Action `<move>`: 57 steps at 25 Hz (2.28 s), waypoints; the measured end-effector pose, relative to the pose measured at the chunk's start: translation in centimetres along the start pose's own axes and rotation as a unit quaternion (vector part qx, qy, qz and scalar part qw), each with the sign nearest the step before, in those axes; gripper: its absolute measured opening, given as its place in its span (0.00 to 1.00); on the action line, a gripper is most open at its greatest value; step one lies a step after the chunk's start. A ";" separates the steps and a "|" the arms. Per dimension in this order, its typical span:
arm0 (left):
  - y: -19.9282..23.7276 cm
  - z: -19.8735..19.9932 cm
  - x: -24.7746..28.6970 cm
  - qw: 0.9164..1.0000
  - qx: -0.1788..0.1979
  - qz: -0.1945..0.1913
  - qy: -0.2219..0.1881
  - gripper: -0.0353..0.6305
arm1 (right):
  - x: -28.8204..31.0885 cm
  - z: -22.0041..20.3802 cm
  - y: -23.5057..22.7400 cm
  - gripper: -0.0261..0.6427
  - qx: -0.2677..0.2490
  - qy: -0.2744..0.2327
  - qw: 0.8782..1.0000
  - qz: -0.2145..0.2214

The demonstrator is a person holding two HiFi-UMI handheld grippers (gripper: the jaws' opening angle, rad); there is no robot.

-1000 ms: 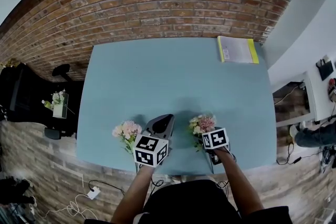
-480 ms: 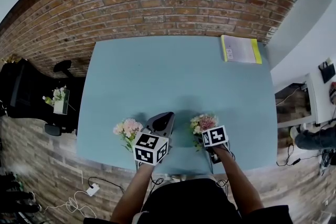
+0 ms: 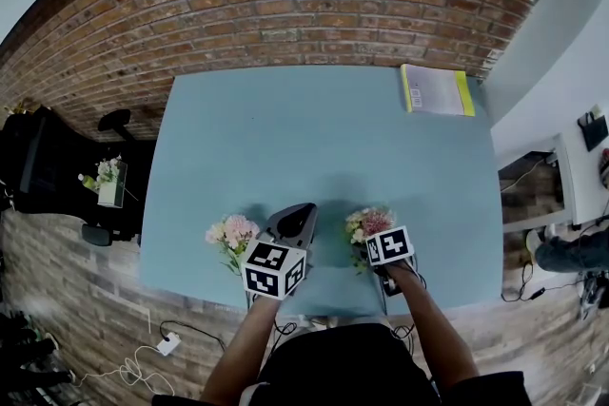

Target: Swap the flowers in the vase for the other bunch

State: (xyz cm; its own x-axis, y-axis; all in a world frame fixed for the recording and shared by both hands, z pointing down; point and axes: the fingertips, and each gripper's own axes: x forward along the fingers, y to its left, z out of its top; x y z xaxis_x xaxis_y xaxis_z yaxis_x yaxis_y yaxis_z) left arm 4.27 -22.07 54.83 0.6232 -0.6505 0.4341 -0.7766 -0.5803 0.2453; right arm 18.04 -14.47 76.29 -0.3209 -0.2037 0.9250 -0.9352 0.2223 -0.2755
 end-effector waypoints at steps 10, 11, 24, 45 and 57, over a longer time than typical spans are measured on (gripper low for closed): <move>0.1 0.0 -0.2 1.000 -0.004 0.009 -0.002 0.07 | -0.2 -0.5 -0.1 0.62 -0.003 0.024 1.000 0.006; 0.1 0.0 -0.2 1.000 -0.004 0.009 -0.003 0.07 | -0.2 -0.6 -0.1 0.58 -0.003 0.025 1.000 0.005; 0.2 0.1 -0.3 1.000 -0.009 0.012 -0.006 0.07 | -0.5 -0.3 0.0 0.39 -0.020 0.022 1.000 0.007; 0.3 0.2 -0.7 1.000 -0.012 0.013 -0.012 0.07 | -0.8 0.0 0.1 0.28 -0.024 0.014 1.000 0.013; 0.4 0.2 -2.2 1.000 -0.011 0.020 -0.019 0.07 | -2.3 1.4 1.5 0.28 -0.041 -0.012 0.999 0.021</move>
State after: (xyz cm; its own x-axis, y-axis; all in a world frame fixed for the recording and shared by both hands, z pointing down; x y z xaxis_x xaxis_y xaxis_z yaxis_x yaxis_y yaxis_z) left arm 2.60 -20.95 53.79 0.5950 -0.6909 0.4106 -0.8020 -0.5438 0.2472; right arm 17.14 -15.00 73.40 -0.3644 -0.2149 0.9061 -0.9059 0.3075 -0.2914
